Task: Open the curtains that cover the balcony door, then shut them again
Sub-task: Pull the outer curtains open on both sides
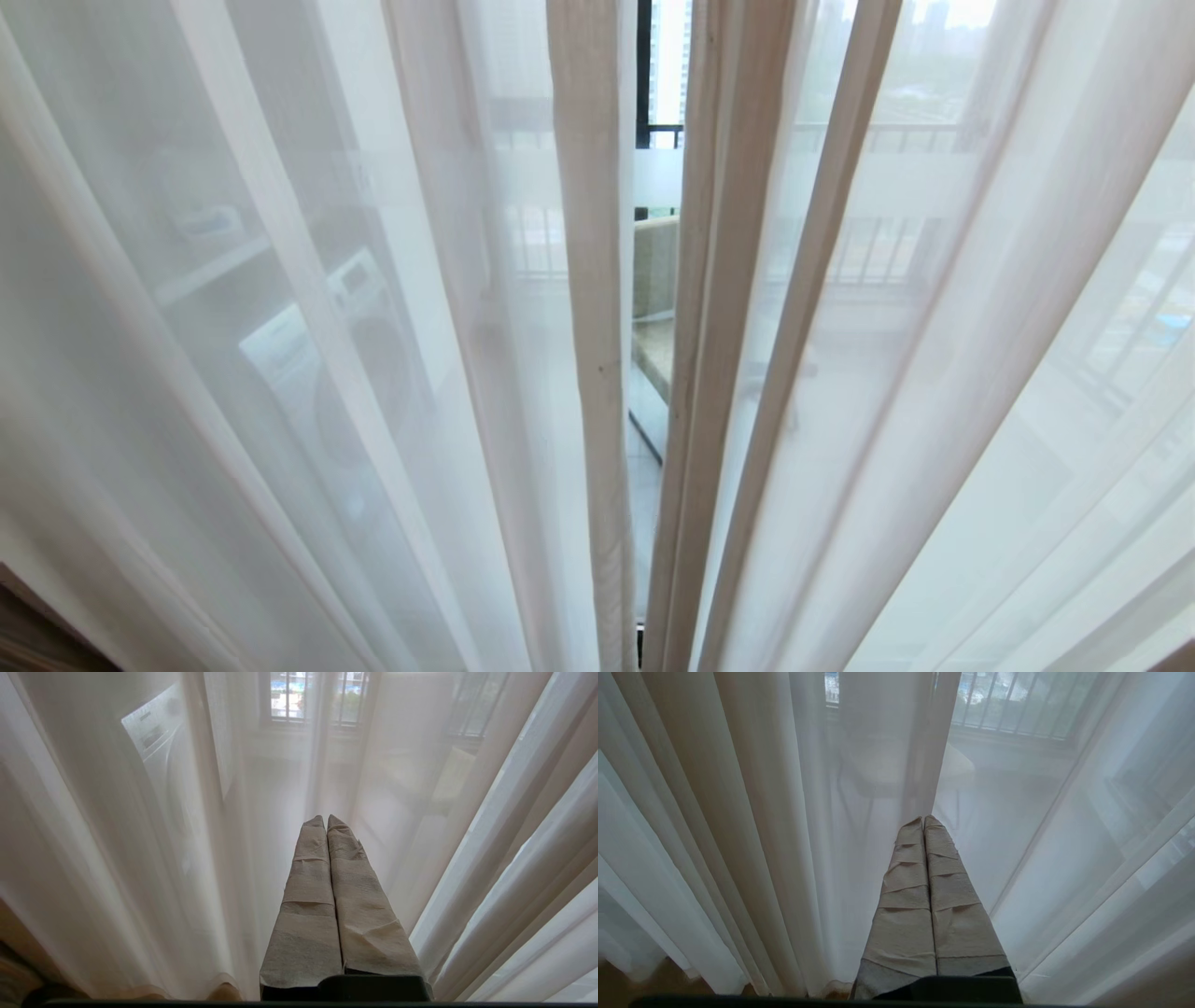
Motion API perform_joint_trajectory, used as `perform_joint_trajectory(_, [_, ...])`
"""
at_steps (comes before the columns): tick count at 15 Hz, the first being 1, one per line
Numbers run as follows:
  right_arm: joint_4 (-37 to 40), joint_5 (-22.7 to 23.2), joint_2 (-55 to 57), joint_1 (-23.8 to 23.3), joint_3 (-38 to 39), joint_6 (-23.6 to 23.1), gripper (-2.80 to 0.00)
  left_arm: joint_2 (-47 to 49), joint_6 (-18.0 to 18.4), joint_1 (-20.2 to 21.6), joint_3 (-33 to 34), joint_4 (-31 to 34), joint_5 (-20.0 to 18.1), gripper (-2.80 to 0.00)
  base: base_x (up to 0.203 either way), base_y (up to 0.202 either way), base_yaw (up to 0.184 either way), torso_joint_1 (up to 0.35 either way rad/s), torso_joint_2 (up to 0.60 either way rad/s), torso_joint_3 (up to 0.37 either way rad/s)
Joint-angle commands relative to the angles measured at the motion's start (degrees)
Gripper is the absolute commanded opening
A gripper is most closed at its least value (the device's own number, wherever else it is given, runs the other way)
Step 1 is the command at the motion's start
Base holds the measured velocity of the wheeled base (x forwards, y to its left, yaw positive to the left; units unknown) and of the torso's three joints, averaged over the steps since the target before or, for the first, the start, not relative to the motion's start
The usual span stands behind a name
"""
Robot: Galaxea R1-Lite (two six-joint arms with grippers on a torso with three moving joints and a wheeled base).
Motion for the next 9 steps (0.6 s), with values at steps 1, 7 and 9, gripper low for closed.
perform_joint_trajectory(1, [0.02,0.02,-0.36,0.05,0.1,0.75,-2.8,-0.02,-0.05,0.05,0.0,0.01,0.05,-2.8,0.0,0.0,0.0,0.0,0.0,0.0])
perform_joint_trajectory(7, [-0.24,-0.51,-0.36,0.05,0.1,6.0,-2.8,-0.02,-0.03,0.07,0.0,0.01,0.05,-2.8,0.0,0.0,0.0,0.0,0.0,0.0])
perform_joint_trajectory(9, [-0.24,-0.51,-0.36,0.05,0.1,6.01,-2.8,-0.02,-0.07,-0.01,0.0,0.01,0.05,-2.8,0.0,0.0,0.0,0.0,0.0,0.0])
